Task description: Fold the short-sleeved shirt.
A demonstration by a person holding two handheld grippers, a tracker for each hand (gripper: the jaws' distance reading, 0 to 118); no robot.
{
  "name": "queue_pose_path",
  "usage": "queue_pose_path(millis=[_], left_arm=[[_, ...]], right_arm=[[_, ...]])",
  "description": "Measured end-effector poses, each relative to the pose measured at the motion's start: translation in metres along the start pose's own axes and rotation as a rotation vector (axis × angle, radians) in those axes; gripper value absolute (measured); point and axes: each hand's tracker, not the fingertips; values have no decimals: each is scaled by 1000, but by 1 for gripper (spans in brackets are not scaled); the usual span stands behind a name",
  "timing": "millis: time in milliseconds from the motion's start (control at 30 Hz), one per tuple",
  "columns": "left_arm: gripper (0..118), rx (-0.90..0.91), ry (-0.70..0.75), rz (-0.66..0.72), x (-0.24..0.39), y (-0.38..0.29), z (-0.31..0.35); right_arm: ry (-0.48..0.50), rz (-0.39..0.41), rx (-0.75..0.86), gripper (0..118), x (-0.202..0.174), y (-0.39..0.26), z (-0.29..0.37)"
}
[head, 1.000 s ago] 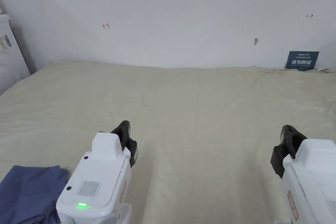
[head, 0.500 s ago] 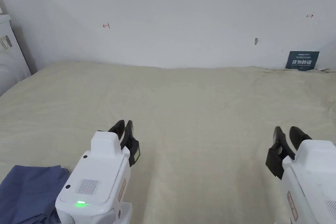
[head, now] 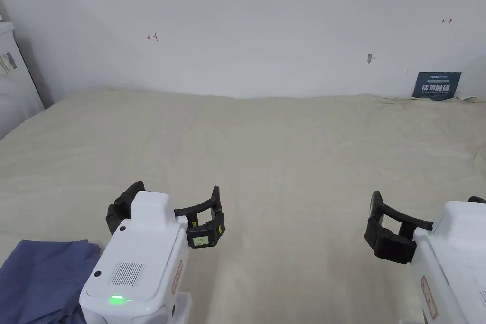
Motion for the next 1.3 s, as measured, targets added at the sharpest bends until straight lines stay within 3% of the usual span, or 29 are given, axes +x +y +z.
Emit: queue_pose_path(millis=[1300], left_arm=[[118,-8,31,3,-5,2,-3]], right_arm=[[9,4,15,118,-3,4,3]])
